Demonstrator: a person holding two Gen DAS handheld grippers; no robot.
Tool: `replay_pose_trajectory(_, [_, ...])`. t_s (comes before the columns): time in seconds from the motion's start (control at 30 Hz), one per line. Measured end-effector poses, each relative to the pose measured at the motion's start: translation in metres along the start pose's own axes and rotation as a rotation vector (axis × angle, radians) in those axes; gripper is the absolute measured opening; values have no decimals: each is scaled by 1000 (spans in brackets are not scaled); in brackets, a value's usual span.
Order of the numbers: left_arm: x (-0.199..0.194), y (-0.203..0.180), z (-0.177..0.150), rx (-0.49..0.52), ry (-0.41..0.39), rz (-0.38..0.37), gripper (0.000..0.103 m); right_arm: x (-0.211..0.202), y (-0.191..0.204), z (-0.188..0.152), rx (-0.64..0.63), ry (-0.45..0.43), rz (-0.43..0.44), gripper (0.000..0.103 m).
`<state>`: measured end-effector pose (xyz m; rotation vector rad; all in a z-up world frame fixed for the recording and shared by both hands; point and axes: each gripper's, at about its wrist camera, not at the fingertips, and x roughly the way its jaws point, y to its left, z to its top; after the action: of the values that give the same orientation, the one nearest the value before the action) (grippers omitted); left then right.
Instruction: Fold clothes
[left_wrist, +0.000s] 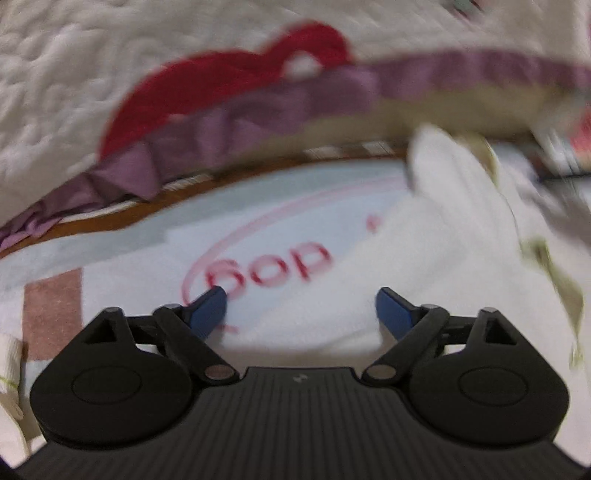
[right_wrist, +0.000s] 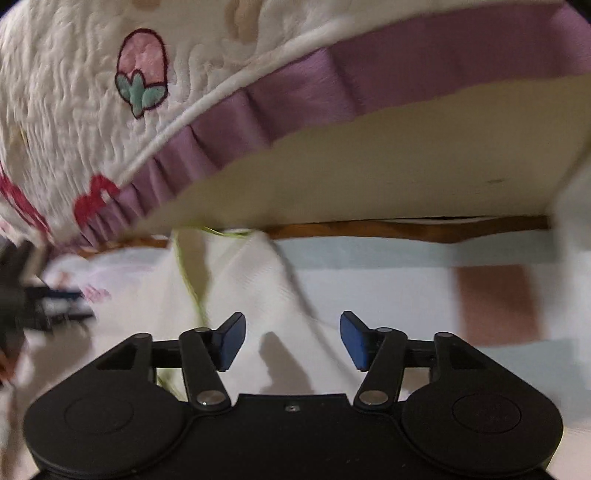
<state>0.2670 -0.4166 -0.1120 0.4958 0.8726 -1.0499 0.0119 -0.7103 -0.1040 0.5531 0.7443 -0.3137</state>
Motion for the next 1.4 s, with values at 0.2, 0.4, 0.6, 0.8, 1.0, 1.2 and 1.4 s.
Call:
replay_pose_trajectory(0.2, [-8,-28,13,58,-36,49,2,26,26,3,-122,-40,-50,17])
replay_pose_trajectory(0.4, [-7,-36,28,90,-102,202,1,16,47,9,-245,-107,-199,9])
replay_pose_trajectory(0.6, [-19,-29,22,-118,-161,281,11,-41,68,-12,-266,-153,-229,38])
replay_pose_trajectory(0.8, [-99,-87,-22,-118,-191,98,53,-154,86,-66,-168,-173,-122,58])
replay_pose_trajectory(1.0, [-199,-144,-94,20,-176,49,70,-252,106,-135,-96,-204,3,59])
replay_pose_trajectory(1.2, [-275,-152,-170,28,-73,52,80,-249,151,-201,-62,-178,145,59])
replay_pose_trajectory(1.4, [-317,-158,-243,-88,23,8,83,-224,207,-261,-71,-103,224,59])
